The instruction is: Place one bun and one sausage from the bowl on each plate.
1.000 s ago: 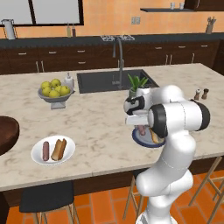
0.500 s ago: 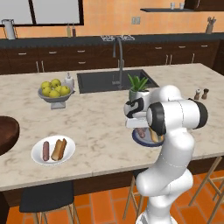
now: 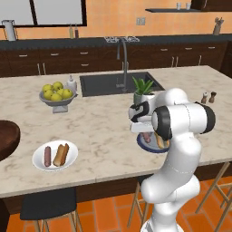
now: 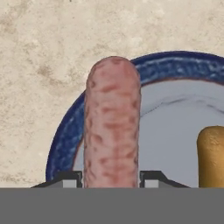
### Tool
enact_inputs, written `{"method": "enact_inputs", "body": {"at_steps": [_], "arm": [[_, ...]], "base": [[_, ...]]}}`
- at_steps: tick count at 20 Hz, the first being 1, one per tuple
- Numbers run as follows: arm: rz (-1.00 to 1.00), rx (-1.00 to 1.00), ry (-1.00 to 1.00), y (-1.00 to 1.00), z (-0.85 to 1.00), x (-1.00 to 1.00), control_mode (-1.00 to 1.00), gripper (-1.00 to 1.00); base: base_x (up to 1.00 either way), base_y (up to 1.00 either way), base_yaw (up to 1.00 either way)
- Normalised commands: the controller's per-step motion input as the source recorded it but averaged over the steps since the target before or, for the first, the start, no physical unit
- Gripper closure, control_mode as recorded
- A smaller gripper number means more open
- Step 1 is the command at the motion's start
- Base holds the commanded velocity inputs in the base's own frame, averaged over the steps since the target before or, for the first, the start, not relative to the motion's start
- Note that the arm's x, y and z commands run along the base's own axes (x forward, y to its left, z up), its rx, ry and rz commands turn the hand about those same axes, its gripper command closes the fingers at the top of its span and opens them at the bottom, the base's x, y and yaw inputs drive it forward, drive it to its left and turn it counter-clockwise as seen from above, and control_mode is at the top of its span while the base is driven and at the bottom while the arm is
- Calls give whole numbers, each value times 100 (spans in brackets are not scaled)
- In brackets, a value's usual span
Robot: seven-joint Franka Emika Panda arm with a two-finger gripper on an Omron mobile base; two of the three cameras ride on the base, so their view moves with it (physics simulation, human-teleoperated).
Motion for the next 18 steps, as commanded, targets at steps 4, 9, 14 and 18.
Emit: {"method": "enact_inputs", "body": {"at_steps": [4,9,14,18], "arm": [[0,0,0,0,0,0,-100,-100],[-1,0,0,4,20,-19,-100,-100],[0,0,0,11,97,-89,-100,-100],[0,0,0,5,88,-100,-100,-100]], "base": [[0,0,0],[0,0,0],[0,0,0],[0,0,0]]}}
